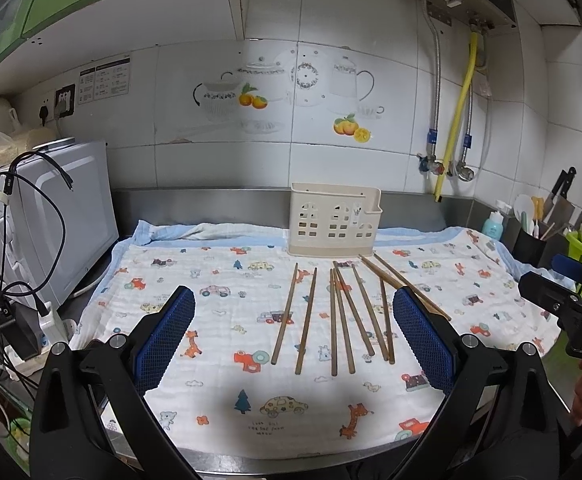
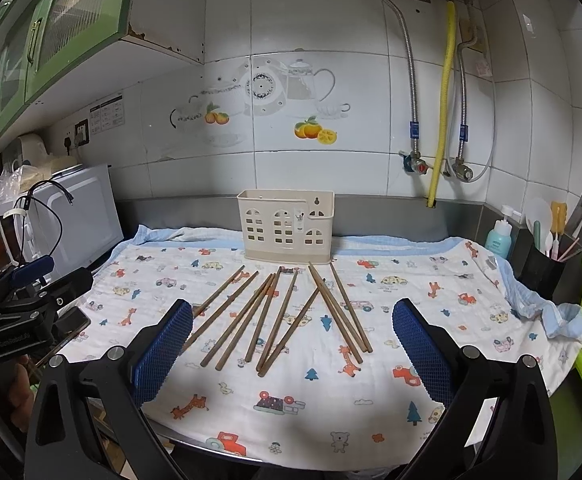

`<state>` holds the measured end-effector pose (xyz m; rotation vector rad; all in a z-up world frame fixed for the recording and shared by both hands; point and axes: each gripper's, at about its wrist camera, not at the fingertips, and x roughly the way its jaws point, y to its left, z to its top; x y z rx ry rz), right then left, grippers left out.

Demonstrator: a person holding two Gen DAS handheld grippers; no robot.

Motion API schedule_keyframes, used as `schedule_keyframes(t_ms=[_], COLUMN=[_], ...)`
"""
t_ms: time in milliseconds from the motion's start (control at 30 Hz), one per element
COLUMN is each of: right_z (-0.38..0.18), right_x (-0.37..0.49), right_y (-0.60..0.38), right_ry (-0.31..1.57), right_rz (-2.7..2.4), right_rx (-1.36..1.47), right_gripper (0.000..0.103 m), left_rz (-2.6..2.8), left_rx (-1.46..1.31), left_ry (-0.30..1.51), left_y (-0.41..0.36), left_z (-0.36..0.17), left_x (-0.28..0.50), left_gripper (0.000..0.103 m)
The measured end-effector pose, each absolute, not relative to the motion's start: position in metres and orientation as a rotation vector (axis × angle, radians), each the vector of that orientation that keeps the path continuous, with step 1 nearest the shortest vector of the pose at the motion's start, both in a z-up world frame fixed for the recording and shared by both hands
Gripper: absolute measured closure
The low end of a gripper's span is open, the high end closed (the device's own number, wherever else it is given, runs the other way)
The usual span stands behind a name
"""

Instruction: Organize utensils

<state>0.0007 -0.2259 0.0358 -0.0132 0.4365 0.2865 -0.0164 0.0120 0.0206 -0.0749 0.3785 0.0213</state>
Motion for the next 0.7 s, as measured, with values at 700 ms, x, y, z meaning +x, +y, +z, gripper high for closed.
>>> schedule_keyframes(t_ms=[700], right_z=[0.0388], right_x=[-0.006], right_y=[-0.2236], right_ry=[0.423], right_rz=[0.302], right_rx=[-0.016], right_gripper=[0.006], left_rz=[0.027], left_rx=[-0.071], left_ry=[0.366], left_y=[0.011], left_z=[0.027], left_x=[-0.0232], left_gripper=[0.005])
